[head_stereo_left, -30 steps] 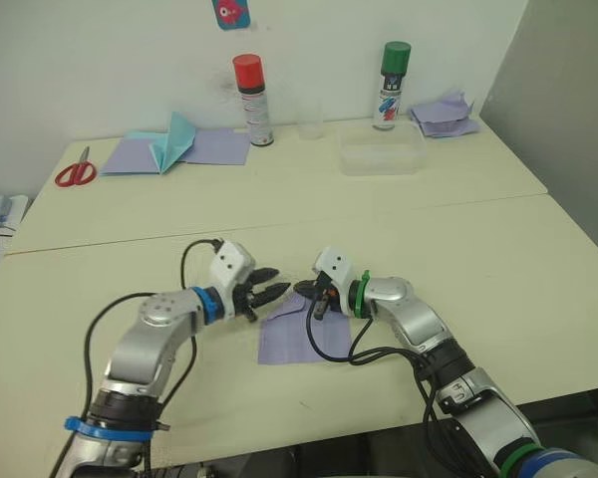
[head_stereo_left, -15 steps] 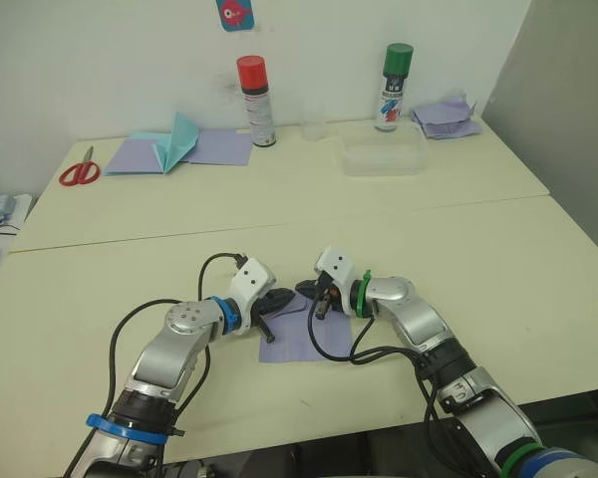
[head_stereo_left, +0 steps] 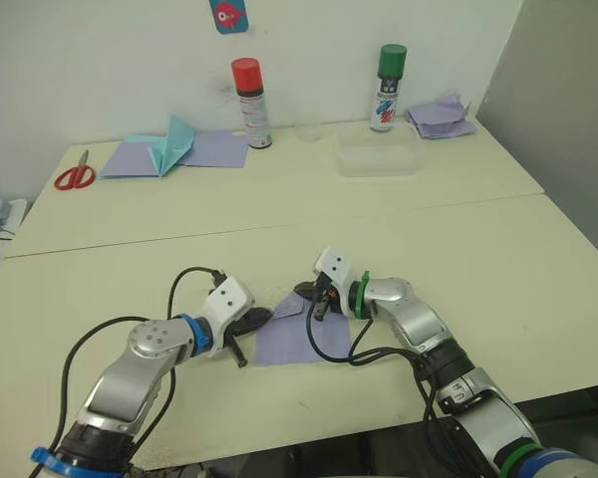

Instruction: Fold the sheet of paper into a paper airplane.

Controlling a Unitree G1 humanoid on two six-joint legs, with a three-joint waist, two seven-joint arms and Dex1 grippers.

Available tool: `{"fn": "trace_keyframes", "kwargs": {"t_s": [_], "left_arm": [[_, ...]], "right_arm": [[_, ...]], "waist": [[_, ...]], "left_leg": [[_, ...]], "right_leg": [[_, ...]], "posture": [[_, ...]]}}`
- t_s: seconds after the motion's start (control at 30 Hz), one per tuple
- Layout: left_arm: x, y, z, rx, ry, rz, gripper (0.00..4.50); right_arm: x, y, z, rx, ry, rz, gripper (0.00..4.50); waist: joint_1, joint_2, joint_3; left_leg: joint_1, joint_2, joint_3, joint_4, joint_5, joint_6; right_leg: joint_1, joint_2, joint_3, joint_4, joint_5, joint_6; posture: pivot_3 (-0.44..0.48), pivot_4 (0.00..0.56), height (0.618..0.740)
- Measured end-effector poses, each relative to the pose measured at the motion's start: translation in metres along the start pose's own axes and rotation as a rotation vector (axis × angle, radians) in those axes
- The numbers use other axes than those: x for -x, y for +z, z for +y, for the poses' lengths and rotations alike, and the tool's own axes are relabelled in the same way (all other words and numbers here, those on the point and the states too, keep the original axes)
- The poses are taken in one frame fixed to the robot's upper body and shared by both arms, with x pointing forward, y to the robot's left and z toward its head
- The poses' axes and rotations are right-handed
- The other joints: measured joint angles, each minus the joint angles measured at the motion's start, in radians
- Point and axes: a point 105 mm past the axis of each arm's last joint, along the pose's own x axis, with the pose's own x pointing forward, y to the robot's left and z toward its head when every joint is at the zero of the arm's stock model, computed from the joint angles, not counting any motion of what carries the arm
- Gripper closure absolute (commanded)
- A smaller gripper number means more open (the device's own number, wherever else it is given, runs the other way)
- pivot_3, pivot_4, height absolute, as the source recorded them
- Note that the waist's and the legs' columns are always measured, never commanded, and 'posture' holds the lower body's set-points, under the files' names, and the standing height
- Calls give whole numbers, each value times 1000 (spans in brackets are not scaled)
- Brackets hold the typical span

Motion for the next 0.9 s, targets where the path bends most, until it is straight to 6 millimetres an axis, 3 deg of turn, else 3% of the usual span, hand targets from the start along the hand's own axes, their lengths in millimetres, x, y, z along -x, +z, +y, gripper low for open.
{"fn": "trace_keyframes", "kwargs": {"t_s": [0.2,0.37,0.43,0.57,0.67,0.9], "left_arm": [[15,5,15,55,39,-50,4487],[12,42,21,8,18,-163,4487],[6,46,15,6,-11,-179,4487],[-12,39,0,9,-60,-150,4487],[-25,21,-5,-17,-69,-89,4487],[-31,22,-4,-59,-67,-101,4487]], "right_arm": [[0,1,-1,5,0,-5,4500],[-1,1,-2,5,1,-4,4500],[-2,2,-1,7,5,-5,4500],[-2,2,0,8,10,-5,4500],[-2,2,-1,8,8,-5,4500],[-2,6,9,-1,16,-56,4500]], "waist": [[1,0,1],[2,0,1],[1,0,1],[0,0,1],[1,0,1],[2,0,1]], "left_leg": [[-1,1,-1,0,0,-1],[-1,0,0,1,0,-1],[-1,0,0,1,0,-1],[-1,0,0,1,-1,-1],[-1,0,0,1,-1,-1],[-1,0,0,1,-1,-1]], "right_leg": [[-1,0,-1,0,0,0],[0,0,0,0,0,0],[-1,0,0,0,0,0],[-1,0,0,0,0,0],[-1,0,0,0,0,0],[0,0,0,0,0,0]], "posture": [[0,150,740],[0,150,740],[0,150,740],[0,150,740],[0,150,740],[0,150,740]]}}
